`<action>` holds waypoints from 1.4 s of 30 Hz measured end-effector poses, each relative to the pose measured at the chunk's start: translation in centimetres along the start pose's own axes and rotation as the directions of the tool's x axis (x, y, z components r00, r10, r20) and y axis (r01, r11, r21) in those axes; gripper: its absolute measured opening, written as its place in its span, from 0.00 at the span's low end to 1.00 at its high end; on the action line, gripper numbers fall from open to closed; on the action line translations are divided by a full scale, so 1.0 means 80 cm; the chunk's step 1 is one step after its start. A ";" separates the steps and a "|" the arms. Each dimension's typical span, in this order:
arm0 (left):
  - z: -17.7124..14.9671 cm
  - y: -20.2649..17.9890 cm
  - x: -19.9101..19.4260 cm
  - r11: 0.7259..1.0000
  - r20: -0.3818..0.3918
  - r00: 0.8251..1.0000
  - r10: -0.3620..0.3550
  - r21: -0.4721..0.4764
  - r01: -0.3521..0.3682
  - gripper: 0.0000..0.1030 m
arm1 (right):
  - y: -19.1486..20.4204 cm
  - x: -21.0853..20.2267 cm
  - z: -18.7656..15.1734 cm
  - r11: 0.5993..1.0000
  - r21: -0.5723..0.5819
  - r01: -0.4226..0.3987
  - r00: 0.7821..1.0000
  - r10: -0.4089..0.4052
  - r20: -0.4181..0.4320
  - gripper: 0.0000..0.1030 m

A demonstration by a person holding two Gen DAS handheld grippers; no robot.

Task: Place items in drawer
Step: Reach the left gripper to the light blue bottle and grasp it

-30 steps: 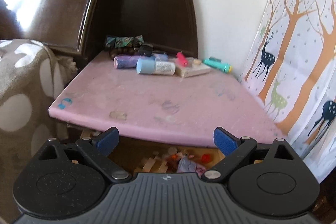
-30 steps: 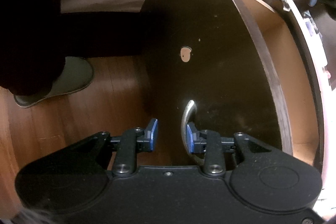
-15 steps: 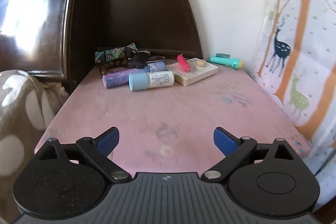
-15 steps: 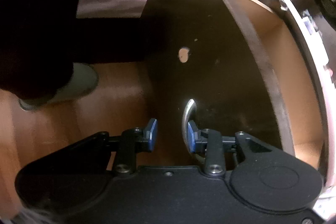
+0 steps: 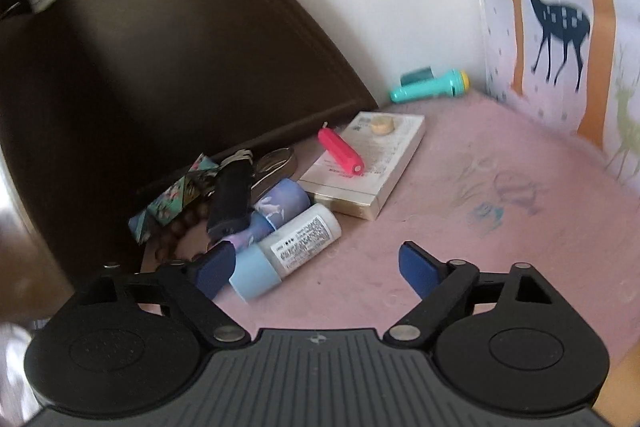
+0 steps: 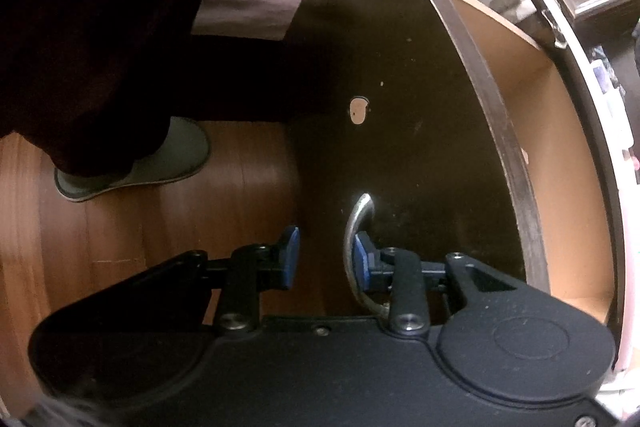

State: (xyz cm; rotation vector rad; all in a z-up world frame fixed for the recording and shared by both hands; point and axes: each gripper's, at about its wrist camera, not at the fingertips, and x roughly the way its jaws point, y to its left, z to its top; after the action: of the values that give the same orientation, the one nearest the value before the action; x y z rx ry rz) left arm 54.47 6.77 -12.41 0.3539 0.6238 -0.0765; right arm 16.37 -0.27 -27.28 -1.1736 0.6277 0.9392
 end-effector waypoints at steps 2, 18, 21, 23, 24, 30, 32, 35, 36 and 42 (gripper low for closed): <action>0.003 0.002 0.013 1.000 -0.011 1.000 -0.006 0.030 0.007 0.80 | 0.001 0.000 -0.001 1.000 -0.001 0.000 1.000 0.000 -0.002 0.31; 0.014 0.032 0.060 0.987 -0.168 0.976 -0.137 0.058 0.148 0.55 | 0.004 -0.001 -0.004 0.999 -0.046 0.009 1.000 -0.009 0.008 0.31; 0.012 0.032 0.062 0.989 -0.170 0.977 -0.126 0.058 0.138 0.55 | 0.004 -0.002 -0.005 0.999 -0.053 0.011 1.000 -0.010 0.013 0.31; 0.012 0.035 0.068 0.991 -0.166 0.977 -0.132 0.014 0.136 0.55 | 0.005 -0.002 -0.005 0.998 -0.056 0.012 1.000 -0.012 0.014 0.31; 0.012 0.036 0.071 0.991 -0.164 0.977 -0.136 -0.002 0.137 0.55 | 0.005 -0.001 -0.005 0.998 -0.056 0.013 1.000 -0.012 0.014 0.31; 0.020 0.033 0.087 0.982 -0.167 0.969 -0.183 -0.068 0.173 0.41 | 0.007 -0.001 -0.005 0.998 -0.058 0.015 1.000 -0.014 0.016 0.31; 0.021 0.032 0.085 0.982 -0.176 0.968 -0.181 -0.083 0.168 0.32 | 0.007 -0.001 -0.004 0.998 -0.058 0.015 1.000 -0.015 0.015 0.31; 0.019 0.027 0.079 0.982 -0.183 0.968 -0.174 -0.101 0.157 0.31 | 0.006 -0.001 -0.004 0.998 -0.061 0.015 1.000 -0.014 0.017 0.31; 0.017 0.026 0.075 0.983 -0.180 0.969 -0.167 -0.110 0.149 0.31 | 0.006 -0.001 -0.004 0.998 -0.062 0.014 1.000 -0.013 0.017 0.31; 0.004 0.018 0.041 0.966 -0.140 0.972 -0.186 -0.209 0.155 0.31 | 0.006 -0.002 -0.004 0.998 -0.066 0.013 1.000 -0.012 0.016 0.31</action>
State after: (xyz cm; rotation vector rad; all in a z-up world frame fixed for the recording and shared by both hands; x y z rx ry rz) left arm 57.54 8.12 -13.65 0.1137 0.8129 -0.1518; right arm 15.92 -0.60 -27.49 -1.2261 0.5799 0.9643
